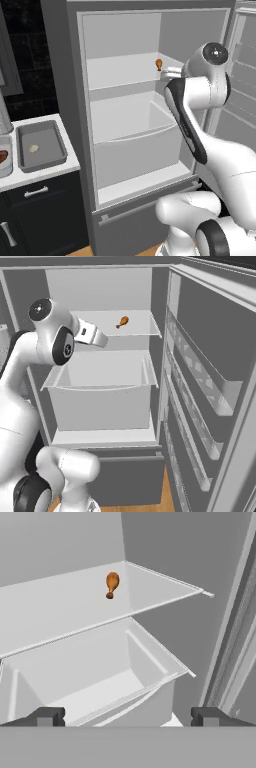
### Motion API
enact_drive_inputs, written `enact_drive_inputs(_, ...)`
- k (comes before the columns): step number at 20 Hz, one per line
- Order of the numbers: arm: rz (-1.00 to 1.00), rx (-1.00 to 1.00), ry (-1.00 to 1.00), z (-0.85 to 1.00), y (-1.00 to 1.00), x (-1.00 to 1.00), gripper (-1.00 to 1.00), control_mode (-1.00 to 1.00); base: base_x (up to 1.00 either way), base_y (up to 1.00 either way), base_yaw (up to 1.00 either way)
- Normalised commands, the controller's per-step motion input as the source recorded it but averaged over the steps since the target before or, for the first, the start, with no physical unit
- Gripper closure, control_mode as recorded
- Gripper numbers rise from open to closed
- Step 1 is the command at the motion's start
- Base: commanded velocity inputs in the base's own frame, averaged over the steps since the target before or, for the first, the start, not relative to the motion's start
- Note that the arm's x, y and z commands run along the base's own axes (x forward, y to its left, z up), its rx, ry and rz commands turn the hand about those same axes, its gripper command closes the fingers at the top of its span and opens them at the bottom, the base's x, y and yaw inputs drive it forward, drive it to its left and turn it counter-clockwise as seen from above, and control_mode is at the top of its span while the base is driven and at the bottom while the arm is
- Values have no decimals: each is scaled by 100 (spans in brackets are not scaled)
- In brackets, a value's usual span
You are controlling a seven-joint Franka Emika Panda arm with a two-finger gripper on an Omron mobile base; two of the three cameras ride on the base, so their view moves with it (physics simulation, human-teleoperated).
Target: Place one garlic and one chicken drumstick in each tupperware on the nearby counter, to pack two identical lunches.
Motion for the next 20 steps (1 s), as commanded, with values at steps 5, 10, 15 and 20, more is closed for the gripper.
enact_drive_inputs(5,0,0,0,0,-3,75,-100,-100,0,0,0)
enact_drive_inputs(10,0,0,0,0,-11,71,-100,-100,0,0,0)
enact_drive_inputs(15,0,0,4,0,-16,70,-100,-100,0,0,0)
enact_drive_inputs(20,0,0,3,-8,-12,78,-100,-100,0,0,0)
